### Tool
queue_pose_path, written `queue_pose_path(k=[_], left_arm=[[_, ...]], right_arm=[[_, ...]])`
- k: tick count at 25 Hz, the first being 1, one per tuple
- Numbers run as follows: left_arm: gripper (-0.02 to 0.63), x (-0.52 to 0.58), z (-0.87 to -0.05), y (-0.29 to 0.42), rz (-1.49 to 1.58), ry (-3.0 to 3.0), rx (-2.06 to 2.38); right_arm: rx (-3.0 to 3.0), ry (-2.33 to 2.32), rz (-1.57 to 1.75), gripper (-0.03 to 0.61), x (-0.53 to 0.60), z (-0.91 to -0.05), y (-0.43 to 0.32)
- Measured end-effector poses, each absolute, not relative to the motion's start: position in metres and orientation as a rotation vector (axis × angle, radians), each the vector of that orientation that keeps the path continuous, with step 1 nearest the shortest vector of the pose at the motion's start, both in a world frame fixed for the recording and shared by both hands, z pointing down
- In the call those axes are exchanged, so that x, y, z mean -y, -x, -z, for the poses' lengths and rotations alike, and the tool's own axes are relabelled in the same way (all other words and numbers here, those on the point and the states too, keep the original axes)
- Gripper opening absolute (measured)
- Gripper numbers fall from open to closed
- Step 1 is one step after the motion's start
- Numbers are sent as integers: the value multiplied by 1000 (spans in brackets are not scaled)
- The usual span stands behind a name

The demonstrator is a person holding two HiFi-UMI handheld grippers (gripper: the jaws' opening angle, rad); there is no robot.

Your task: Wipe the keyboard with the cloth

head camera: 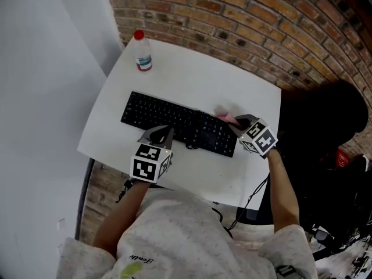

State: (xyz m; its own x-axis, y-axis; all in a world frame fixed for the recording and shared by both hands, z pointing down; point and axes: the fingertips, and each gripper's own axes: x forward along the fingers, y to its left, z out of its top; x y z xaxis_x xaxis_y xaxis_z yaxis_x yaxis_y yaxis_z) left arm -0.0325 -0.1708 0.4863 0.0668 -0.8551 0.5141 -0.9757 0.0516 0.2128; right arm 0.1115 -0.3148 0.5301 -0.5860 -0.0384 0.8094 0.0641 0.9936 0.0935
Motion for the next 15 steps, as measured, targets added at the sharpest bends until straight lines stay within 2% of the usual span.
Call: queue_pose_path(k=[15], left_arm=[[-3, 163, -479, 64, -288, -1848, 1830]], right_arm=[[2264, -30, -80, 23, 308, -522, -71]])
